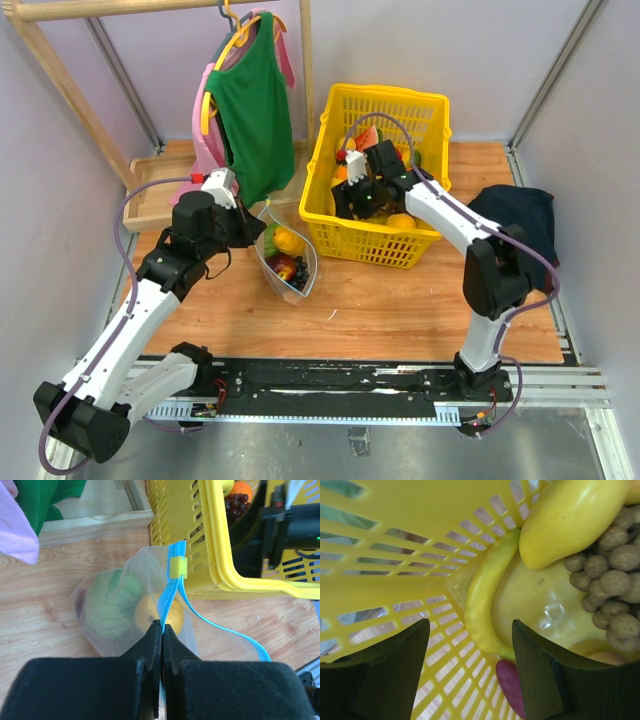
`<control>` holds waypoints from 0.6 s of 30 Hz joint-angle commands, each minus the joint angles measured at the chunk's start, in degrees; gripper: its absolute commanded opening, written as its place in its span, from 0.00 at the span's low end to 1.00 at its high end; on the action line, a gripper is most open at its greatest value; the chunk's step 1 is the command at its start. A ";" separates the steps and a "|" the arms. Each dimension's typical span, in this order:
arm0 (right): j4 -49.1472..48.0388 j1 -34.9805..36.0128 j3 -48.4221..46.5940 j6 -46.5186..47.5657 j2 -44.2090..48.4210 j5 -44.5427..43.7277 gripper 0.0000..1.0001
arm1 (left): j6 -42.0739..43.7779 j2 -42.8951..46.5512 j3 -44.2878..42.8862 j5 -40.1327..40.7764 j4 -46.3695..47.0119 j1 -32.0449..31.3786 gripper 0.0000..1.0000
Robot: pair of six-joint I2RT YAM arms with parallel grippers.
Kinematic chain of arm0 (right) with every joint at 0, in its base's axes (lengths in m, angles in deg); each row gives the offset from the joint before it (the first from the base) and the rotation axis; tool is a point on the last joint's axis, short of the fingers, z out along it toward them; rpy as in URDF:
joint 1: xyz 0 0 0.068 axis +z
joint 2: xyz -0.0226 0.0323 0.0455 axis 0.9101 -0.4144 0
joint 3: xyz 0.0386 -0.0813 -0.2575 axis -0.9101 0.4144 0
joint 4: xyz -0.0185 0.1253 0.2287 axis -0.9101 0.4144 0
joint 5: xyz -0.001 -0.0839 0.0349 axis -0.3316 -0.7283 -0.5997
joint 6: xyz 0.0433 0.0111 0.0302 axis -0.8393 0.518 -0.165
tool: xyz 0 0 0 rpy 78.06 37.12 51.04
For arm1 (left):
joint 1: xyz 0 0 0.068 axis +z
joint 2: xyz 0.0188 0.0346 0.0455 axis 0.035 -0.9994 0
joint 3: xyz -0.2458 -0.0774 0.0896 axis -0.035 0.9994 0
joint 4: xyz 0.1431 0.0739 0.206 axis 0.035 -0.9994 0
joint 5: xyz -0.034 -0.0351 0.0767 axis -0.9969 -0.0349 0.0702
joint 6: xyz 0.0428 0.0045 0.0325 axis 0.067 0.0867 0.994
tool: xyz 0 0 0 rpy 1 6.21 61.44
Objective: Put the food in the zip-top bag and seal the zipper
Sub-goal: Pick up the fake fruit from the bin.
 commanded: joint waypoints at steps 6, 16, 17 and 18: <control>-0.68 -0.63 -3.14 2.03 -9.56 3.09 0.67 | 0.80 -0.25 -0.20 -0.99 2.28 0.54 0.00; -1.06 -0.63 -3.77 0.88 -18.44 2.77 0.64 | 0.74 -0.33 -0.20 -1.09 2.25 0.57 0.00; -1.06 -0.63 -3.79 0.92 -19.07 2.70 0.64 | 0.80 -0.33 -0.20 -1.09 2.29 0.58 0.01; -1.09 -0.63 -3.81 0.96 -19.69 2.40 0.64 | 0.79 -0.38 -0.20 -1.11 2.27 0.58 0.01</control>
